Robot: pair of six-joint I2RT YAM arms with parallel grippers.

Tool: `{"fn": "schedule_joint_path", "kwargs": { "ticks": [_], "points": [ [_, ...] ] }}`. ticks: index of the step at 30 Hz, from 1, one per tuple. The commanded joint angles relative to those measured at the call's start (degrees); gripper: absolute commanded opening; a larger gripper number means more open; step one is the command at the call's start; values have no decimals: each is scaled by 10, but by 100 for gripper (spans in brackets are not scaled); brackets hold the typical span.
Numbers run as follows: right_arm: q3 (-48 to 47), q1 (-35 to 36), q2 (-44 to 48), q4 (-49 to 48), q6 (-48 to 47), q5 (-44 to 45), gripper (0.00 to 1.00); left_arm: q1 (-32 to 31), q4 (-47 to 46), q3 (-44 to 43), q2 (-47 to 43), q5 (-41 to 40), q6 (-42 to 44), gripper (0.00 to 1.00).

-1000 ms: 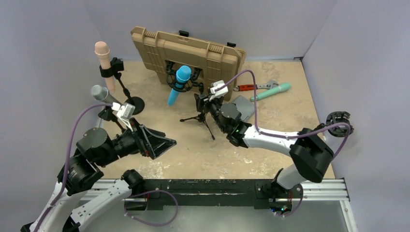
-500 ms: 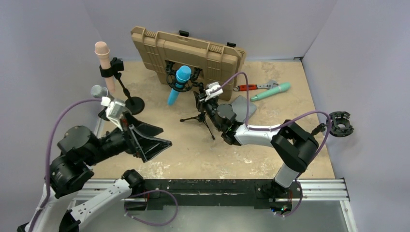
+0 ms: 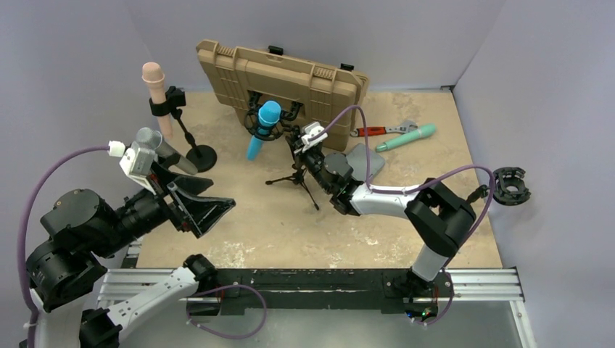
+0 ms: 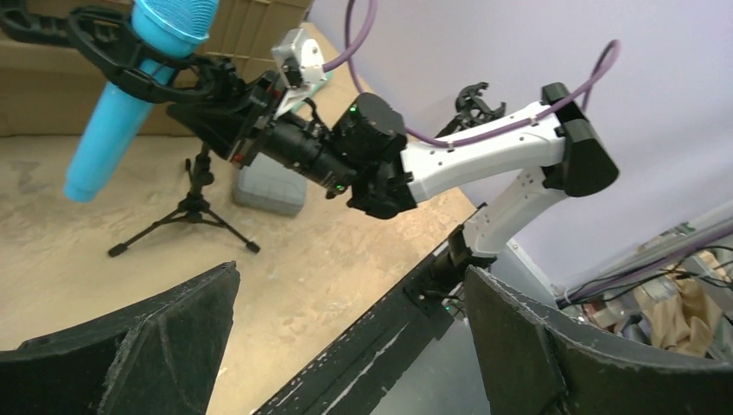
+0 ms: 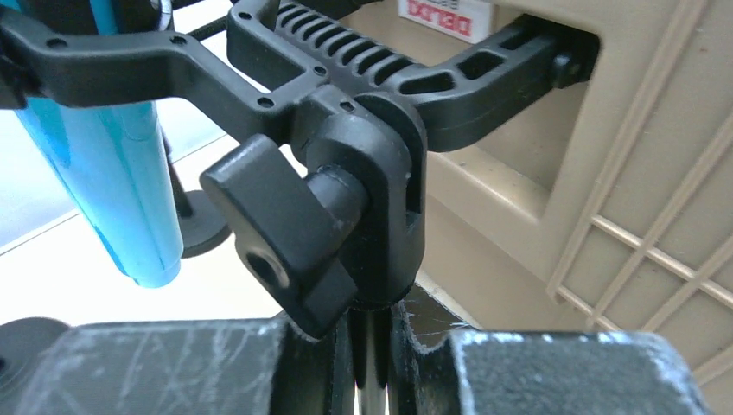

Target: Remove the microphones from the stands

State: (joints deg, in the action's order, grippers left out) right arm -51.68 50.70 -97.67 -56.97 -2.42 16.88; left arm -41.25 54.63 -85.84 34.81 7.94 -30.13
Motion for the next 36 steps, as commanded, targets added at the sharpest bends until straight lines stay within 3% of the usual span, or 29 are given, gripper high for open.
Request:
{"fn": "schedule_joint_path", "kwargs": {
  "ticks": [1,6,15,19,22,29,36],
  "points": [
    [5,6,42,16,18,-88,0,4,61,-49,30,-59,21,100],
    [52,11,92,56,20,-165,0,4,88,-62,34,-128,-7,100],
    [107,15,155,128,90,-278,0,4,63,-42,30,-124,-15,100],
    [123,19,168,132,95,-287,0,4,56,-49,45,-133,1,99],
    [131,21,178,129,100,-280,0,4,62,-69,74,-137,13,98],
    [131,25,170,128,86,-296,0,4,37,-90,173,-52,49,86],
    [142,25,156,112,82,-302,0,4,40,-135,265,-38,107,87]
  ]
}}
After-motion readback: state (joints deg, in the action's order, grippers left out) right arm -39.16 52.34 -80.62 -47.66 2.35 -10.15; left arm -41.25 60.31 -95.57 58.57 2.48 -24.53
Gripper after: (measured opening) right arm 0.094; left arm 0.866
